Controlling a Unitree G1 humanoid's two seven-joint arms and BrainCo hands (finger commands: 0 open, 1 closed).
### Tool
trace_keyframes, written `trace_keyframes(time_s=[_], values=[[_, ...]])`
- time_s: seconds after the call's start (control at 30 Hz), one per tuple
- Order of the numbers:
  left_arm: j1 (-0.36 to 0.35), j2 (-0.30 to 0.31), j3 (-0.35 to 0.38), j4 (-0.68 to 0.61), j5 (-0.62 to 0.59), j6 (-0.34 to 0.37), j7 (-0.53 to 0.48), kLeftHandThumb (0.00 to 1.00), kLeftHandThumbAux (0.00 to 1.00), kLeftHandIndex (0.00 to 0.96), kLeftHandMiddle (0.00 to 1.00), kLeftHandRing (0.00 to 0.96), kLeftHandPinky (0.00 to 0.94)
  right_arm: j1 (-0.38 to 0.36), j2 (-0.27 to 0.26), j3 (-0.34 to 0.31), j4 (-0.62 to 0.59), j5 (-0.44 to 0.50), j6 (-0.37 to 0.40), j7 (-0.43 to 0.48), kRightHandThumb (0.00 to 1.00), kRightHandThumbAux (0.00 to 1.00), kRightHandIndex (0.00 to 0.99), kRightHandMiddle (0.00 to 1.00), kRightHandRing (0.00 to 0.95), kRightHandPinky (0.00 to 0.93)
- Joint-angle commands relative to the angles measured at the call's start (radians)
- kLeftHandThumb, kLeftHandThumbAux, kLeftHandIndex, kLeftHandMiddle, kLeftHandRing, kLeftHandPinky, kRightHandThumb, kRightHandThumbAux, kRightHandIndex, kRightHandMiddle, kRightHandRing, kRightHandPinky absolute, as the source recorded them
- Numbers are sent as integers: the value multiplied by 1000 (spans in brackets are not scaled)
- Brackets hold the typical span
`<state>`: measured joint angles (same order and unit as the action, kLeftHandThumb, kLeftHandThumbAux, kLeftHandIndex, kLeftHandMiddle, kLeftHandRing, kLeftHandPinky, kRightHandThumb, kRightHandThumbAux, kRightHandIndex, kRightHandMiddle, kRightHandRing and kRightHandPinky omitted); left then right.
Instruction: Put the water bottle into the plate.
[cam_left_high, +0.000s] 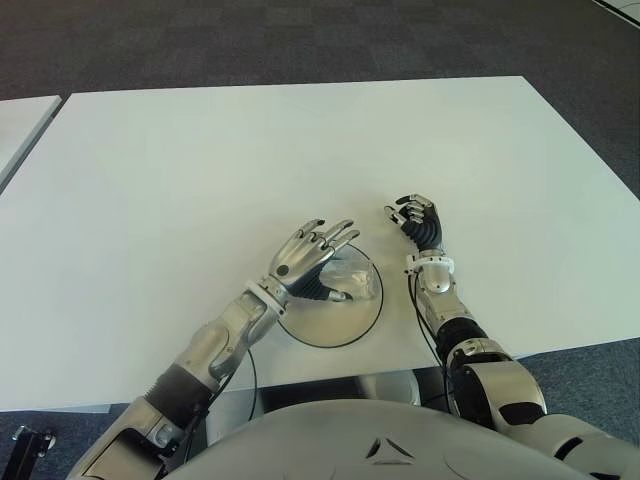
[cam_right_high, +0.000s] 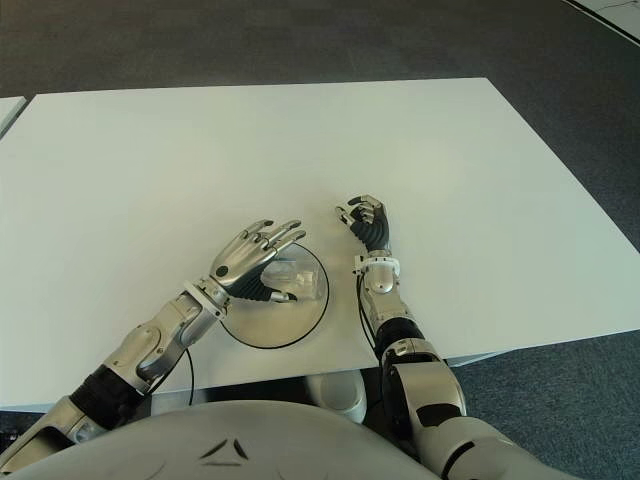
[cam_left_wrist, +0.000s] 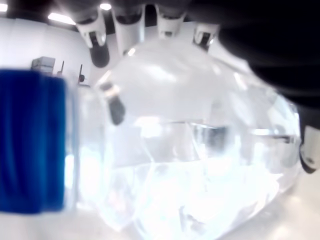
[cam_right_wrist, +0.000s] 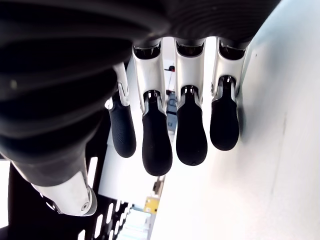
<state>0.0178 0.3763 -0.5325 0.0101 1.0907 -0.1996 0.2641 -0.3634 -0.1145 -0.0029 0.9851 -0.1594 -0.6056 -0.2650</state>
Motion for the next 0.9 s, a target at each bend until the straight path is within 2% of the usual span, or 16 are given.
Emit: trace_keyframes(time_s=[0.03, 0.27, 0.43, 0.6, 0.77, 0.9], values=[[8, -1, -12, 3, 42, 27, 43, 106, 403, 0, 0, 0, 0, 10, 4, 2, 18, -4, 12, 4, 709, 728, 436, 688, 675, 593], [9, -2, -21, 6, 82, 53, 111, 117, 355, 0, 0, 0, 0, 11, 3, 2, 15, -2, 12, 8, 709, 729, 435, 684, 669, 592], [8, -8, -28, 20, 107, 74, 187, 122, 325, 0, 0, 0, 0, 11, 5, 1, 17, 0, 6, 11, 709, 729, 435, 688, 682, 647], [5, -15, -35, 36, 126, 95, 257, 122, 307, 0, 0, 0, 0, 12, 6, -2, 20, 4, -2, 15, 709, 729, 434, 686, 683, 661], [5, -25, -41, 53, 138, 118, 315, 120, 283, 0, 0, 0, 0, 14, 4, -2, 15, 3, 7, 16, 709, 729, 434, 685, 677, 609], [1, -27, -47, 66, 142, 122, 350, 118, 274, 0, 0, 0, 0, 15, 3, -2, 11, 4, 9, 18, 709, 729, 434, 685, 675, 604]])
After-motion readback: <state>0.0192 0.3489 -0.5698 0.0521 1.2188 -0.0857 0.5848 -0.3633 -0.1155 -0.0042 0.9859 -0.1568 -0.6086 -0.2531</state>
